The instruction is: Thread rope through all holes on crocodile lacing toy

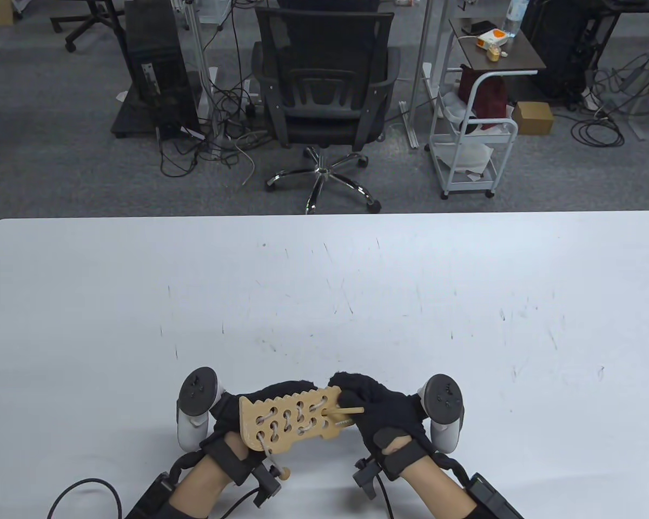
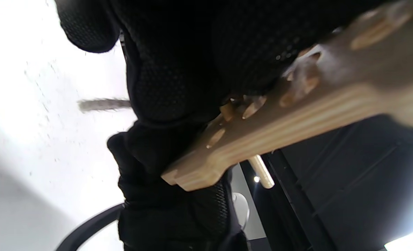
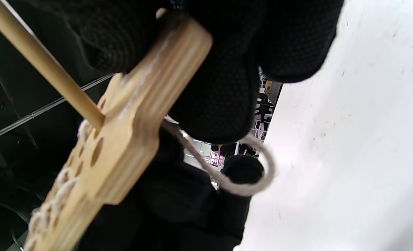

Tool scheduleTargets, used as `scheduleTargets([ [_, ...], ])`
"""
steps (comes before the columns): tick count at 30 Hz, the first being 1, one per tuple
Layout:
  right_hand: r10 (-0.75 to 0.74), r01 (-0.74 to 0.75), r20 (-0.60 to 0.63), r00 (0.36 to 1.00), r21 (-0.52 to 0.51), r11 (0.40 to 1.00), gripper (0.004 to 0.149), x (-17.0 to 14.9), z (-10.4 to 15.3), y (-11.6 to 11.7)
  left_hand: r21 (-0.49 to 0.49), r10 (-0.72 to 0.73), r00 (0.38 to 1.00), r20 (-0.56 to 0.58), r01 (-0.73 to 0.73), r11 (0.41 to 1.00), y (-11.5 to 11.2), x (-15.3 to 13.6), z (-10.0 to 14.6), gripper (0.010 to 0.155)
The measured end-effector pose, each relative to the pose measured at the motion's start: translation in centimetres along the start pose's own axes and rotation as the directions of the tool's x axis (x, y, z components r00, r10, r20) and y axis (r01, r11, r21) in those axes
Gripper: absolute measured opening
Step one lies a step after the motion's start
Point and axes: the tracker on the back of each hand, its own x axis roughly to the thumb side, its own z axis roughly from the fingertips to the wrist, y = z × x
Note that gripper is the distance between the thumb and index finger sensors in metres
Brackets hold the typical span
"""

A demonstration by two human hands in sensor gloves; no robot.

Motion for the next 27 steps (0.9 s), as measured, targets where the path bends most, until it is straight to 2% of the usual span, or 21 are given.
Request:
scheduleTargets([
  [4,0.061,-0.061,0.005,0.998,0.025,0.998,0.046,0.3,0.0,0.0,-0.075,0.060,0.998,0.035,-0.057,0.995,-0.1,-0.2,-0.3,0.053],
  [7,0.080,-0.080,0.013,0.997,0.024,0.997,0.047,0.6,0.0,-0.1,-0.079,0.059,0.998,0.037,-0.056,0.995,-0.1,-0.3,-0.3,0.053],
  [13,0.017,-0.017,0.005,1.000,0.019,1.000,0.047,0.5,0.0,-0.6,-0.085,0.054,0.998,0.036,-0.051,0.995,-0.2,-0.3,-0.4,0.052],
  [20,-0.007,0.007,-0.007,1.000,-0.025,1.000,0.047,0.5,0.1,-1.1,0.033,0.057,0.998,0.022,-0.058,0.998,1.6,-0.6,0.0,0.053],
  [27,0.007,-0.008,-0.032,0.999,-0.049,0.999,0.046,0.4,0.0,-1.9,0.108,0.173,0.984,0.047,-0.177,0.978,3.5,-1.0,0.3,0.056],
])
